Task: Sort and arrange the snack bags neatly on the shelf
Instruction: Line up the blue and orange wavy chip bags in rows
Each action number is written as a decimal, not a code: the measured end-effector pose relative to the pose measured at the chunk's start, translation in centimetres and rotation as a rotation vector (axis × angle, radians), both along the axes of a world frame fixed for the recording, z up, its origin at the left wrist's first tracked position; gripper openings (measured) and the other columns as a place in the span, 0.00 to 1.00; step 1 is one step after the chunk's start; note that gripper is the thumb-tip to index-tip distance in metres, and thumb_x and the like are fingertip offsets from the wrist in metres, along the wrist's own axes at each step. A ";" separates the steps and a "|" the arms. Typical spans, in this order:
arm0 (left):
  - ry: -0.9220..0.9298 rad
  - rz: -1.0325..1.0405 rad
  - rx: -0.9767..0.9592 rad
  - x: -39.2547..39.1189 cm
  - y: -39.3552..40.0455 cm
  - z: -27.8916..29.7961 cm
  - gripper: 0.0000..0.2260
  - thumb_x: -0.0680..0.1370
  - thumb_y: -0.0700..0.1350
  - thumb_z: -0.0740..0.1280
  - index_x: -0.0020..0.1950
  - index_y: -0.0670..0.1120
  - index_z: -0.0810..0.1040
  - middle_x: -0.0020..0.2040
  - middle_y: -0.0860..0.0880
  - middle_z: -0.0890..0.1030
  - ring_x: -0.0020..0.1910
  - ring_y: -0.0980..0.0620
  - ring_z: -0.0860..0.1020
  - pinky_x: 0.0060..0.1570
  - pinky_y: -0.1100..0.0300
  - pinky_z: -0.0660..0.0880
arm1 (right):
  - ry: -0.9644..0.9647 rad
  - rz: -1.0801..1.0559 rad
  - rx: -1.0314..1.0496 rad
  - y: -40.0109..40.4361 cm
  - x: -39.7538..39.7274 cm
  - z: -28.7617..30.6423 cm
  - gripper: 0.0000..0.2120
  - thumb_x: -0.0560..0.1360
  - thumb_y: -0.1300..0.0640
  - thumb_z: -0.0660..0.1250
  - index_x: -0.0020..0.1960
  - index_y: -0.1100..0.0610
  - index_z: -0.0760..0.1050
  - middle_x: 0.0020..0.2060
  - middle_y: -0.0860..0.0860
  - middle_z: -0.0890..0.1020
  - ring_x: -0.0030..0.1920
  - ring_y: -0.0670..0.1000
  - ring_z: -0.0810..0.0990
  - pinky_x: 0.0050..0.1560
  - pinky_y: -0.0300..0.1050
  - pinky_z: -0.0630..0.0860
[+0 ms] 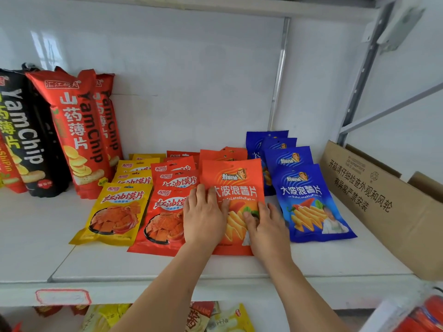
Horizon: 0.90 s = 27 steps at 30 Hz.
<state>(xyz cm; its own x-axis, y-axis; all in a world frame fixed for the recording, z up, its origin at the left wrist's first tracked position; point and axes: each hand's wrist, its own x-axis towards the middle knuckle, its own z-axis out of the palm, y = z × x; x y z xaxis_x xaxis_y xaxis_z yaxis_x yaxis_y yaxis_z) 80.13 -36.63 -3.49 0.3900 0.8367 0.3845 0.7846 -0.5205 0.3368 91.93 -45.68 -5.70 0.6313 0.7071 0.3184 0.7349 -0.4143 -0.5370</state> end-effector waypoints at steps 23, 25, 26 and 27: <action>-0.206 -0.003 0.325 10.0 -3.1 3.7 0.22 0.80 0.53 0.64 0.69 0.43 0.75 0.75 0.41 0.70 0.75 0.37 0.66 0.71 0.43 0.66 | 0.105 -0.012 0.340 -3.9 18.8 5.4 0.24 0.78 0.41 0.62 0.67 0.55 0.73 0.65 0.52 0.74 0.66 0.49 0.71 0.54 0.41 0.73; -0.263 -0.112 0.148 12.3 -3.4 4.7 0.23 0.82 0.53 0.64 0.75 0.45 0.69 0.79 0.46 0.63 0.78 0.44 0.59 0.75 0.50 0.60 | 0.206 -0.009 0.317 -3.3 20.5 6.1 0.27 0.78 0.40 0.62 0.70 0.55 0.70 0.65 0.53 0.74 0.65 0.50 0.72 0.56 0.46 0.76; -0.300 -0.156 0.043 13.4 -3.4 5.1 0.24 0.82 0.54 0.63 0.76 0.47 0.66 0.79 0.49 0.61 0.78 0.48 0.58 0.74 0.53 0.61 | 0.256 0.001 0.308 -3.0 20.9 6.4 0.27 0.78 0.40 0.63 0.70 0.56 0.70 0.63 0.52 0.74 0.62 0.49 0.73 0.53 0.45 0.76; -0.345 -0.192 -0.055 14.5 -3.2 5.3 0.25 0.82 0.54 0.64 0.77 0.48 0.65 0.79 0.51 0.61 0.77 0.52 0.61 0.73 0.56 0.65 | 0.298 0.010 0.298 -2.6 21.3 6.6 0.26 0.78 0.41 0.64 0.69 0.56 0.70 0.57 0.51 0.75 0.56 0.47 0.74 0.48 0.44 0.76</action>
